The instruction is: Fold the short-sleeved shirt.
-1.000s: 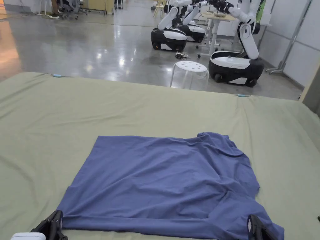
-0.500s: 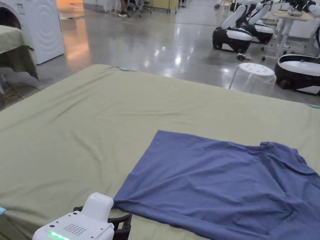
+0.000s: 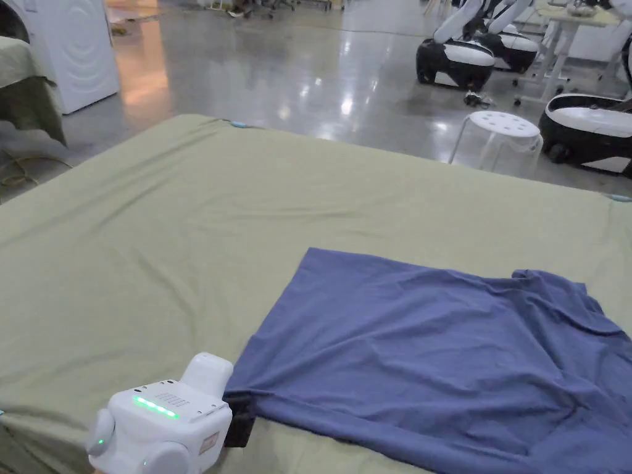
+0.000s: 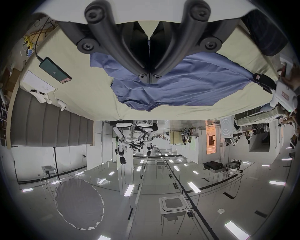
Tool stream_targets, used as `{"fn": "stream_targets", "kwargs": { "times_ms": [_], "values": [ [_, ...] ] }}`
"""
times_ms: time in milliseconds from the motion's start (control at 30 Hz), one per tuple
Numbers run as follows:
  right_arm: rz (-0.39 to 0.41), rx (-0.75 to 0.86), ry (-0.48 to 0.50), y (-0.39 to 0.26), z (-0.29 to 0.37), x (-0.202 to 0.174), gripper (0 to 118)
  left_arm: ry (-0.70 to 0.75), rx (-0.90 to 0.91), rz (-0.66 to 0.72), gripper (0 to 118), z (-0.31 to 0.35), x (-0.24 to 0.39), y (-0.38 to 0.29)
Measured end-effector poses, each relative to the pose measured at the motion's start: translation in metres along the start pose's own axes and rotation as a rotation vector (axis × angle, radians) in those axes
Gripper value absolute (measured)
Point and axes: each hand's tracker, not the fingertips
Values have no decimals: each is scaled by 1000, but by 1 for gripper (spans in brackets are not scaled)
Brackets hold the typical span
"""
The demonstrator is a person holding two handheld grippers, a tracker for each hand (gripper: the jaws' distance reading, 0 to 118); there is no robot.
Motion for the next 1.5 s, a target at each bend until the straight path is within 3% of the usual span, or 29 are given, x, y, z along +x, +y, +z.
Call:
{"fn": "stream_targets", "kwargs": {
  "times_ms": [100,300,367,433,467,500,533,567,600,733,767,800,833,867,900,967,1200,1333,1500],
  "values": [
    [-12,-2,-7,0,0,2,1,-23,3,66,11,3,4,1],
    [-60,-47,0,6,-7,13,2,-36,29,119,11,20,10,9],
    [-138,-81,-33,17,-7,29,2,-33,53,130,11,26,12,11],
    [-141,-149,-94,26,-9,47,7,-31,61,129,11,31,15,14],
    [-138,-197,-116,29,-12,58,23,-25,66,120,11,34,20,16],
    [-135,-257,-111,30,-17,69,51,-24,68,116,11,37,24,17],
    [-125,-327,-103,29,-22,81,99,-23,69,114,11,38,26,18],
    [-112,-367,-101,25,-28,91,116,-29,66,111,11,37,27,19],
    [-98,-374,-104,20,-31,97,118,-32,63,107,11,37,29,20],
    [-57,-530,-52,4,-52,106,116,-23,56,97,11,38,38,21],
    [-58,-547,-56,-1,-60,104,110,-23,55,99,11,38,39,22],
    [-70,-547,-45,-2,-65,104,95,-23,55,99,11,39,40,23],
    [-104,-534,-11,-4,-69,105,56,-21,55,96,11,40,42,24],
    [-145,-542,20,-6,-74,107,25,-21,51,91,11,40,43,25],
    [-185,-564,45,-6,-78,110,9,-31,40,87,11,38,40,26],
    [-241,-553,35,2,-77,115,9,-31,23,63,11,41,41,31],
    [-266,-454,44,79,-78,122,8,-21,33,64,11,49,27,87],
    [-282,-504,32,118,-140,120,8,-60,19,81,11,7,21,143],
    [-211,-619,-54,105,-251,116,8,27,-160,188,11,-93,8,187]
  ]
}}
